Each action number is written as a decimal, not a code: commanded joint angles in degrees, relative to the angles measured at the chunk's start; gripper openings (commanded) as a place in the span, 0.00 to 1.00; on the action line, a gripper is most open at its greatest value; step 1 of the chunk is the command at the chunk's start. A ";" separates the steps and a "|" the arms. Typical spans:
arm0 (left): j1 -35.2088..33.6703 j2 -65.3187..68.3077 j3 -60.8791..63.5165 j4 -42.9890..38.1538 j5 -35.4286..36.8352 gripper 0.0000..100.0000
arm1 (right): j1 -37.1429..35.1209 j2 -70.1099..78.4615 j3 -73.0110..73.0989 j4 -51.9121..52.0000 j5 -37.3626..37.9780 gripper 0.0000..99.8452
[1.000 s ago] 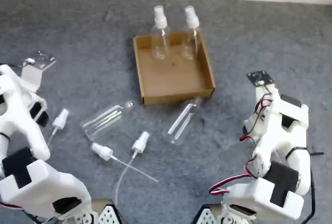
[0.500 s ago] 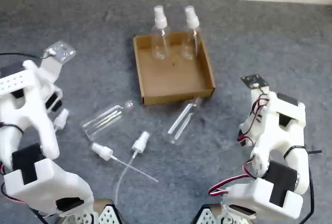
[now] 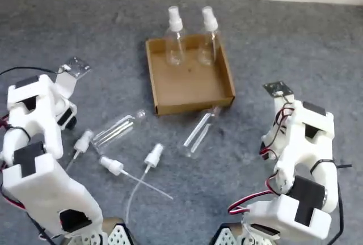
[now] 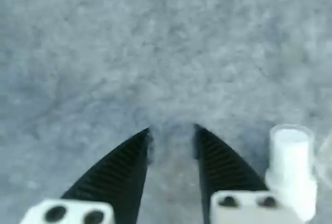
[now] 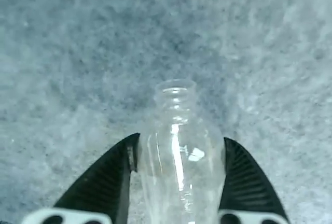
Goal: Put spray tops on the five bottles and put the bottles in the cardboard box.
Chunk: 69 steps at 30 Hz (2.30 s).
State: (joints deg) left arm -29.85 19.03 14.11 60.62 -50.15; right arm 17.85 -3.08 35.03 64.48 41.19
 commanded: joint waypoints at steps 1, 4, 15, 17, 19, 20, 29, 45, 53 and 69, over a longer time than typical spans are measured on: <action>-2.59 -1.10 -5.14 -0.44 2.99 0.11 | -0.57 -0.48 -1.45 0.92 0.44 0.15; -3.74 -5.58 -8.04 5.19 3.78 0.11 | -0.57 -0.48 -1.45 0.92 0.44 0.15; 6.11 -22.20 8.66 11.43 3.78 0.11 | -0.48 -0.48 -1.45 0.66 0.26 0.15; 7.87 -24.84 13.67 8.18 3.87 0.11 | -0.22 -0.48 -1.45 0.66 0.26 0.15; 9.01 -27.12 17.89 5.71 4.75 0.11 | -0.22 -0.48 -1.45 0.66 0.35 0.15; 9.71 -27.91 19.65 4.92 5.45 0.11 | -0.31 -0.48 -1.45 0.75 0.35 0.15; 6.37 -32.48 25.63 -1.58 5.98 0.14 | -0.66 -0.57 -1.45 1.01 0.35 0.15; 4.62 -32.13 33.01 -13.98 5.80 0.17 | -0.57 -0.57 -1.19 1.01 0.35 0.15; 4.26 -32.13 37.14 -13.98 3.08 0.10 | -0.48 -0.57 -1.36 1.01 0.35 0.15; -4.62 -32.84 16.48 -1.58 7.74 0.00 | -0.57 -9.01 -1.01 1.10 0.44 0.15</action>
State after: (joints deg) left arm -31.52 -12.44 38.55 55.78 -45.93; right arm 17.85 -5.71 35.30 64.66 41.19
